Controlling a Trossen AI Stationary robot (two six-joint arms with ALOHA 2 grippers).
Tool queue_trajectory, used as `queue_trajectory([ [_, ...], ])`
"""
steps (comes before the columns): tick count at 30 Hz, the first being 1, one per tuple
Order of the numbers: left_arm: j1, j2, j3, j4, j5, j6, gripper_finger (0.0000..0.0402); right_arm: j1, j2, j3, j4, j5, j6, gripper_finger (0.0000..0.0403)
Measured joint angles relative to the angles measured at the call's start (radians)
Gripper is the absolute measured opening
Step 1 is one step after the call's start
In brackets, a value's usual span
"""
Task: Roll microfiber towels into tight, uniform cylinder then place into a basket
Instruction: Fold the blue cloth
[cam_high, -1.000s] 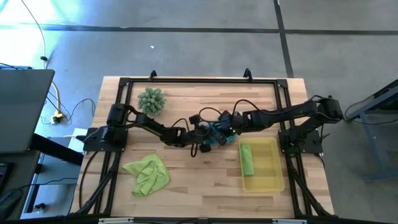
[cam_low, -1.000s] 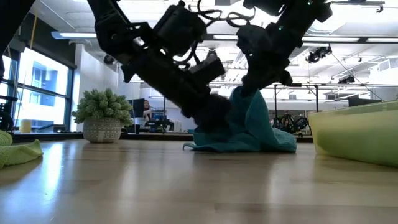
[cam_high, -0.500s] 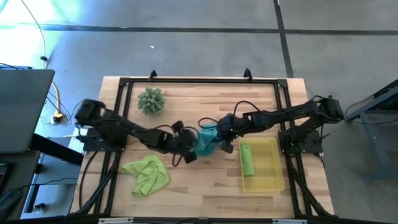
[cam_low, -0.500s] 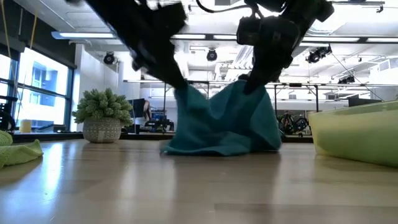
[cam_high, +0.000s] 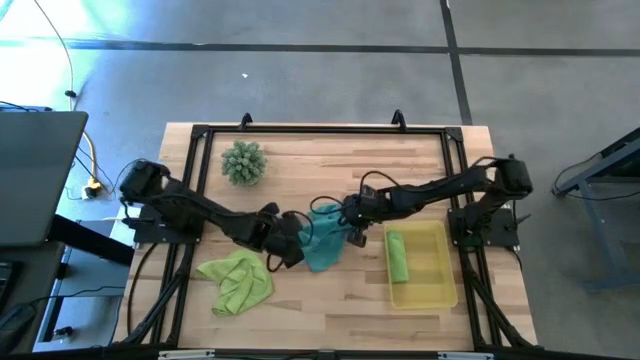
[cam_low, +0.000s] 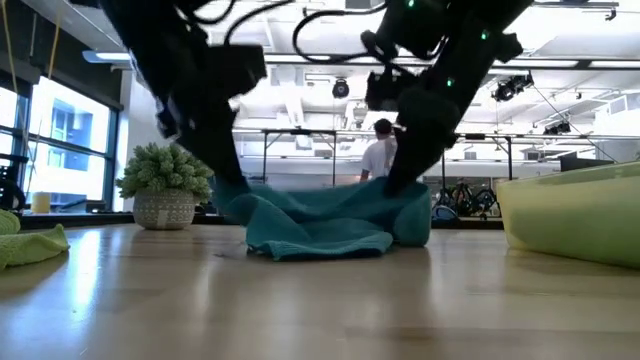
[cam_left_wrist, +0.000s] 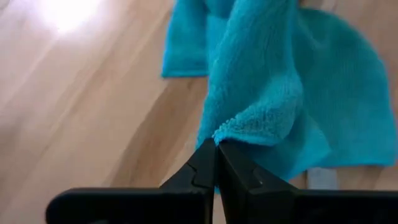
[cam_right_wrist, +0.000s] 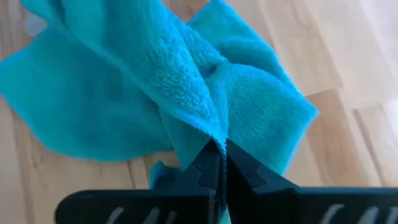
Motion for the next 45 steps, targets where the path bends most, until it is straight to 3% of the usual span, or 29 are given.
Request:
queue_trajectory([
  [5,-0.003,0.059,-0.001,-0.025,-0.055,0.002,0.0025,0.003,0.075,0.000,0.064,0.003,0.000,0.0000],
  [11,0.033,0.056,-0.003,-0.087,-0.126,0.026,0.0081,-0.005,0.133,0.000,0.160,0.025,-0.010,0.0000],
  [18,0.061,0.033,0.001,-0.103,-0.188,0.297,0.0121,-0.024,0.152,0.000,0.226,0.246,0.077,0.0000],
  [21,0.061,0.031,0.001,-0.111,-0.221,0.382,0.0124,-0.040,0.153,0.000,0.222,0.273,0.114,0.0000],
  [32,0.032,0.031,0.003,-0.117,-0.149,0.517,0.0122,-0.059,0.157,0.000,0.197,0.177,0.236,0.0000],
  [38,-0.003,0.031,0.019,-0.006,0.005,0.538,0.0122,-0.072,0.157,0.000,0.196,0.178,0.284,0.0000],
  [45,-0.003,0.055,0.018,0.182,-0.043,0.607,0.0122,-0.101,0.157,0.000,0.196,0.168,0.416,0.0000],
])
